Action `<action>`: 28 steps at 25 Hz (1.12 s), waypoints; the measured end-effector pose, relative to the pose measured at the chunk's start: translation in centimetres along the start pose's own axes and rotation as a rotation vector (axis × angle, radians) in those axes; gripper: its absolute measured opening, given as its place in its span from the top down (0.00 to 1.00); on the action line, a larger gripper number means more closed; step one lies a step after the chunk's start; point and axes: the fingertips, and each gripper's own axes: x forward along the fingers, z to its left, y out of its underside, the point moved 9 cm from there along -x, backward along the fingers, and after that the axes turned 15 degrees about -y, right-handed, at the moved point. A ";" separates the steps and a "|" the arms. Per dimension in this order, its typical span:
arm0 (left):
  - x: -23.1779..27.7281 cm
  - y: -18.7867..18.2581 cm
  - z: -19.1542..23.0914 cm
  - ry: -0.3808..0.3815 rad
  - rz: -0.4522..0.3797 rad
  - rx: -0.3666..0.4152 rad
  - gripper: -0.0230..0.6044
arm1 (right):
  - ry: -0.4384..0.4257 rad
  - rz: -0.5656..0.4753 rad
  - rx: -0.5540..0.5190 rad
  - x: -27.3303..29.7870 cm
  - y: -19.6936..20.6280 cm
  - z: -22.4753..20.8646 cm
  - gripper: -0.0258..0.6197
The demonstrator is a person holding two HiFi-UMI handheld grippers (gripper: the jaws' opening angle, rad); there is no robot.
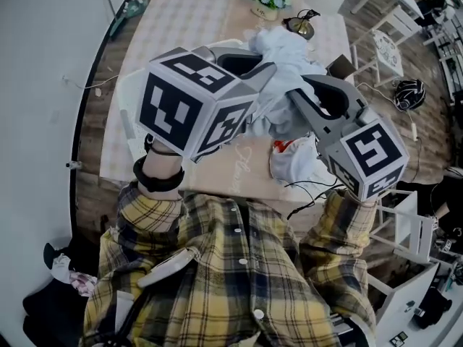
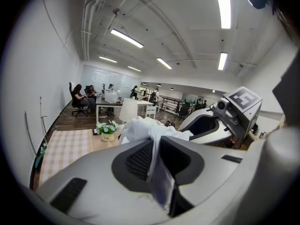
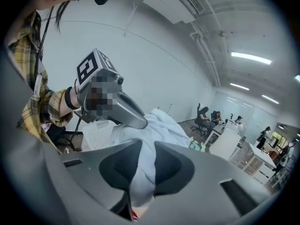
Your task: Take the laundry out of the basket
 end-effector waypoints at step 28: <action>13.7 3.4 -19.8 0.108 0.187 0.016 0.83 | 0.021 0.081 0.204 -13.9 19.5 -3.4 0.81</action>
